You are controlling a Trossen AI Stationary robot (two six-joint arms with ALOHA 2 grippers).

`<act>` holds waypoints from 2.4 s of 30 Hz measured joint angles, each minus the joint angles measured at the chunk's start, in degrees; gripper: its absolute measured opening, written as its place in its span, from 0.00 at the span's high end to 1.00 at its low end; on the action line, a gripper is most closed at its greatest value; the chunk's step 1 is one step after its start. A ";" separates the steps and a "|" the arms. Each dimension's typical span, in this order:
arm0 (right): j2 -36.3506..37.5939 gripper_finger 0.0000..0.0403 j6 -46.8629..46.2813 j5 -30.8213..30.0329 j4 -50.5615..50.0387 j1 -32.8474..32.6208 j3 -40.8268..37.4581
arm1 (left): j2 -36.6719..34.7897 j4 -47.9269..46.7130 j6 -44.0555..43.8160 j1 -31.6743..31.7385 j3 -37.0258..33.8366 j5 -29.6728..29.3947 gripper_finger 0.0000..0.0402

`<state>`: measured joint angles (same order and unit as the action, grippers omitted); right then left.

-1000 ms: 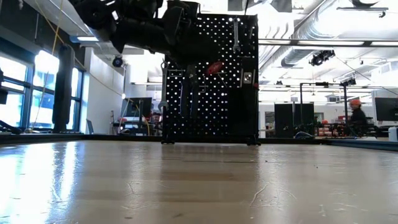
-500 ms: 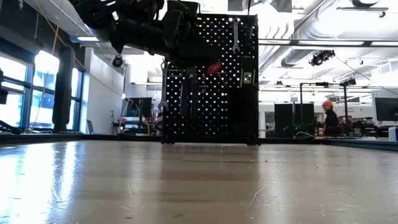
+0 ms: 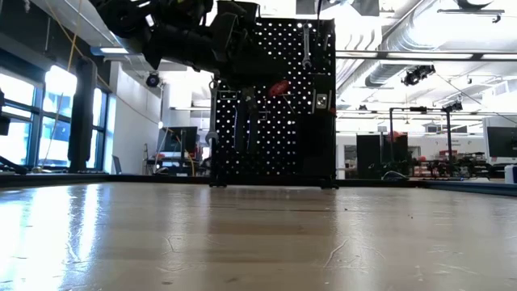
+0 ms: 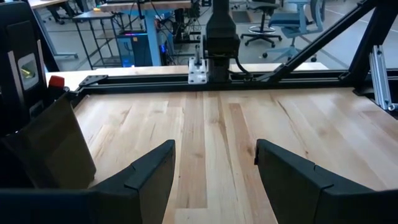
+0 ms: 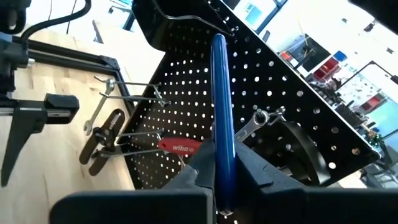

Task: Hang tools onto peg board
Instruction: Put the pick tool into the bin on the pegboard

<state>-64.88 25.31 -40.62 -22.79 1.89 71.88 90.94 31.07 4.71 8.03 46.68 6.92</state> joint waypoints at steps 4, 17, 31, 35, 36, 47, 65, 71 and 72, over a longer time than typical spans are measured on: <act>0.00 0.97 0.85 -0.07 0.24 -0.01 -0.02 | 0.00 -0.02 0.00 0.00 0.00 -0.01 0.46; 0.00 0.97 5.21 0.09 2.28 1.56 -0.04 | 0.00 -0.02 0.00 0.00 0.00 0.00 0.46; -1.07 0.97 -0.24 9.17 1.12 10.50 -0.07 | 0.00 -0.71 -0.02 0.00 0.00 -0.02 0.46; -2.32 0.97 -0.35 9.29 0.75 11.41 -0.07 | 0.00 -1.64 -0.02 0.00 0.00 -0.01 0.46; -2.60 0.97 -0.16 9.27 0.77 11.41 -0.07 | 0.01 -1.78 -0.01 0.00 0.00 -0.02 0.46; -2.95 0.97 2.05 9.40 1.14 11.63 -0.07 | 0.02 -2.43 0.00 0.00 0.00 -0.02 0.46; -2.95 0.93 0.34 11.90 -0.17 14.58 0.02 | 0.02 -2.56 0.00 0.00 0.00 -0.02 0.46; -3.22 0.84 -0.42 10.71 -1.12 14.65 -0.11 | 0.02 -2.56 0.00 0.00 0.00 -0.01 0.46; -3.16 0.83 -0.65 10.70 -0.94 14.65 -0.11 | 0.02 -2.56 0.00 0.01 0.00 -0.01 0.46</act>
<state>-68.04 24.66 -29.92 -23.73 16.53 71.77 90.96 28.51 4.71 8.04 46.68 6.91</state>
